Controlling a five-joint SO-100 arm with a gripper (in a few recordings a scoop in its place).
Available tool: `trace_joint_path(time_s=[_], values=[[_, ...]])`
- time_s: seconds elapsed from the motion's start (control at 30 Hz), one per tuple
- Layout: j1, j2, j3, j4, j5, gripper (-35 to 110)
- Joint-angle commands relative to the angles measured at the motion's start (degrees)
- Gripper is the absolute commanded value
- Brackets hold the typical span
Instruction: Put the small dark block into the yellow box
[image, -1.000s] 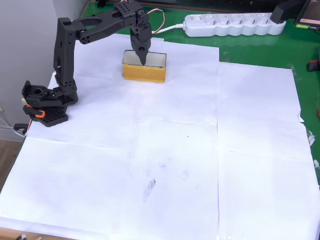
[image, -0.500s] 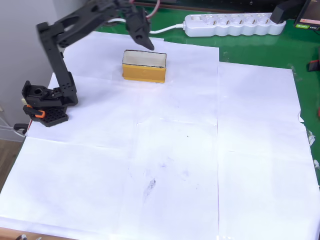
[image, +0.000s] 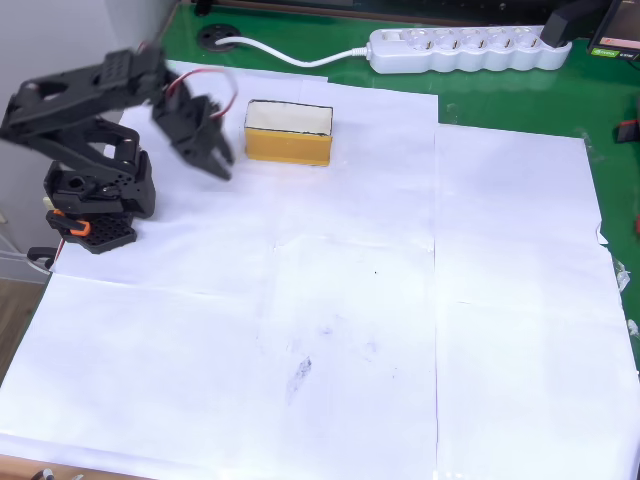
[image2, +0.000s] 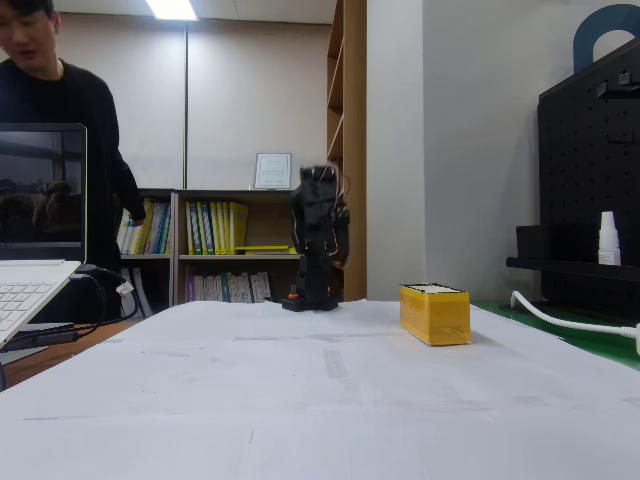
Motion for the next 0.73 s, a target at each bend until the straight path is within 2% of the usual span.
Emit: trace_joint_path(time_s=[0.0,0.37,0.7], values=[[1.05,-10.11,-9.14,0.97,-2.81,0],[2.29,-17.05,-22.06,0.7,-4.22,0],[2.11,-17.31,-22.5,3.96,-3.34,0]])
